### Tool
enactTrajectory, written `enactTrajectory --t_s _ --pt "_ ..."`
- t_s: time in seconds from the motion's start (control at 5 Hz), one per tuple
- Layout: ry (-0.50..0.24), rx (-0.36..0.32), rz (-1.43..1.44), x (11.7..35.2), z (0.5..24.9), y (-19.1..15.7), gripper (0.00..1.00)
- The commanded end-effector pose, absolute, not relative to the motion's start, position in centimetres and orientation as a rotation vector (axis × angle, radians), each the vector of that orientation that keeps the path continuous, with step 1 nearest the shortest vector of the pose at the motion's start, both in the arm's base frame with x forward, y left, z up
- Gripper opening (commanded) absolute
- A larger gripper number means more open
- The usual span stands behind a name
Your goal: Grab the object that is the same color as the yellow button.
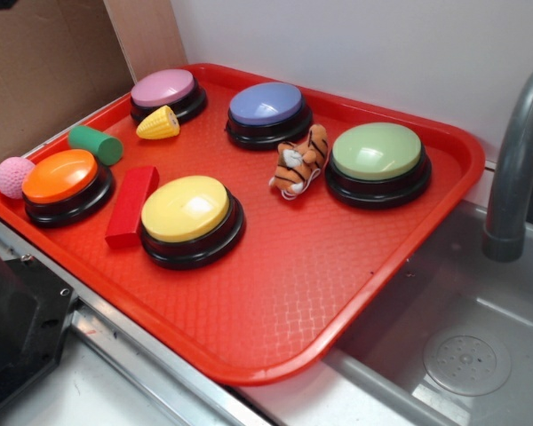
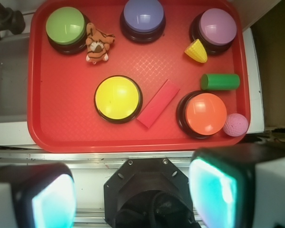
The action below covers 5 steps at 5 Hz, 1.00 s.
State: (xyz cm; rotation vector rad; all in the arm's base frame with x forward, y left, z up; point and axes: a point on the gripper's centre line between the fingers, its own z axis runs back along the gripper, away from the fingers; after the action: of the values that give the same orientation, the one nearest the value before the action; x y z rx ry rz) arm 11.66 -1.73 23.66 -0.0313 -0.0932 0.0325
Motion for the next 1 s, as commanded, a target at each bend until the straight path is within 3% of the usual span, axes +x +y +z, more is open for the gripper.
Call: enactTrajectory --t_s 0.0,0.4,0.8 --pt "-0.093 -0.031 0.033 11.7 23.7 -1.7 1.0" --pt "-0.08 0.108 0.273 14.8 22.3 0.1 1.0" --pt "-0.217 0.224 0.505 19.9 19.0 3.4 1.0"
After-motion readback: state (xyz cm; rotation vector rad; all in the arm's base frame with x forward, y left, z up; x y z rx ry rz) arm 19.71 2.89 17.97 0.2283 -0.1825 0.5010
